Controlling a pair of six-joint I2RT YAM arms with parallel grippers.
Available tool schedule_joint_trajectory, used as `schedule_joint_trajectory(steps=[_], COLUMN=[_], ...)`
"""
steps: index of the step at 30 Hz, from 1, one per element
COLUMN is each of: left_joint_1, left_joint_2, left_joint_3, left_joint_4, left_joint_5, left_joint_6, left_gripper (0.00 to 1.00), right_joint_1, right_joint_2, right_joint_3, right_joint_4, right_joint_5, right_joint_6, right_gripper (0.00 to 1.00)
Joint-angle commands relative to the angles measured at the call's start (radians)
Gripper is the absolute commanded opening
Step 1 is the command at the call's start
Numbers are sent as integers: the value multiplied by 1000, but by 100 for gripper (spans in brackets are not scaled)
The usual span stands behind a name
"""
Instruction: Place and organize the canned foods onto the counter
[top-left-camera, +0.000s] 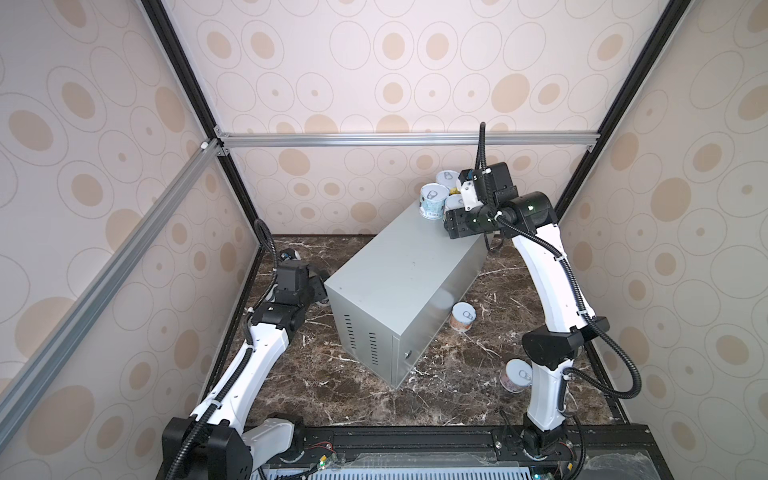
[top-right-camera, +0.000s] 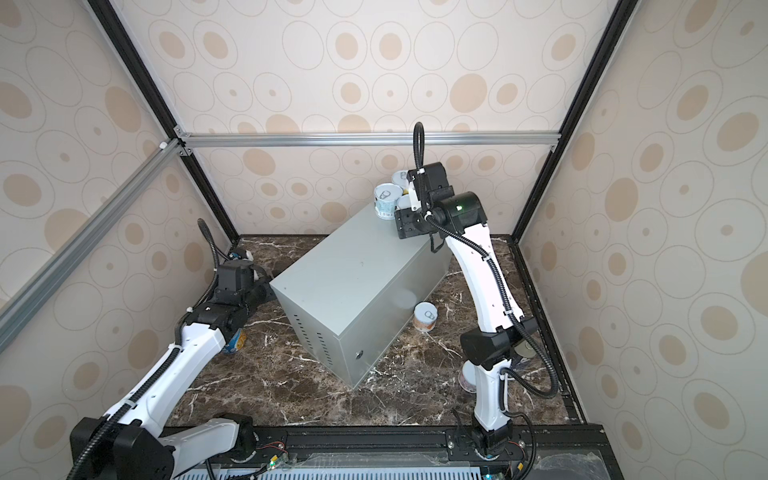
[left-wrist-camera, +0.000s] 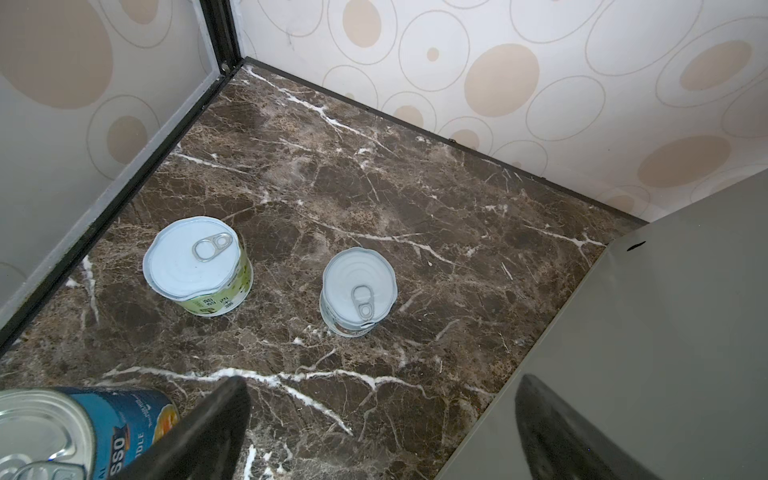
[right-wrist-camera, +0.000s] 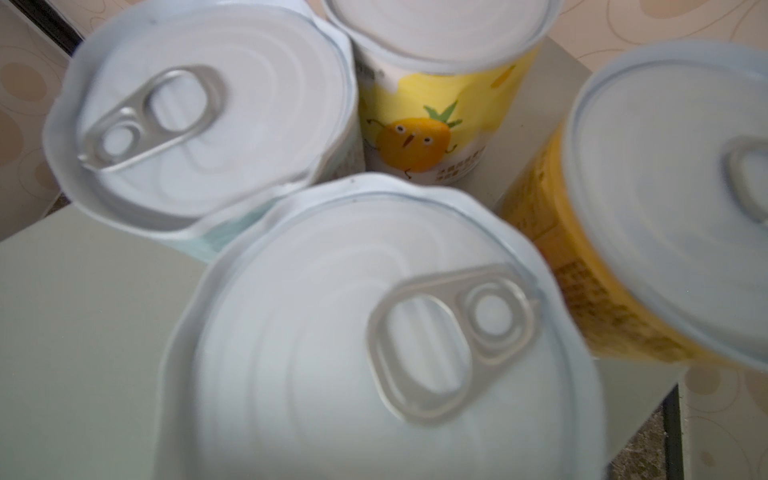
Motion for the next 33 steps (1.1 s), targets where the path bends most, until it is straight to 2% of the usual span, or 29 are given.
schedule_joint_trajectory(steps=[1,10,22,27,33], left_joint_1=[8,8,10,12,12], left_joint_2=[3,3,-24,-64,-102], left_joint_3=[2,26,58,69,75], left_joint_4=[8,-14,-68,-108,-172], left_joint_5=[-3,-1,38,52,66], left_joint_6=[9,14,38,43,56], left_gripper=[99,99,99,99,100], right_joint_1=[5,6,6,7,6], right_joint_2=[-33,-97,-244,-371,-562], right_joint_3=[-1,-34,-116,-242,-497], right_joint_4=[-19,-10,-6,22,103], right_joint_5=[11,-3,0,-4,-22], right_joint_6=[-11,-7,-1,5,32], right_gripper=[83,90,91,92,94])
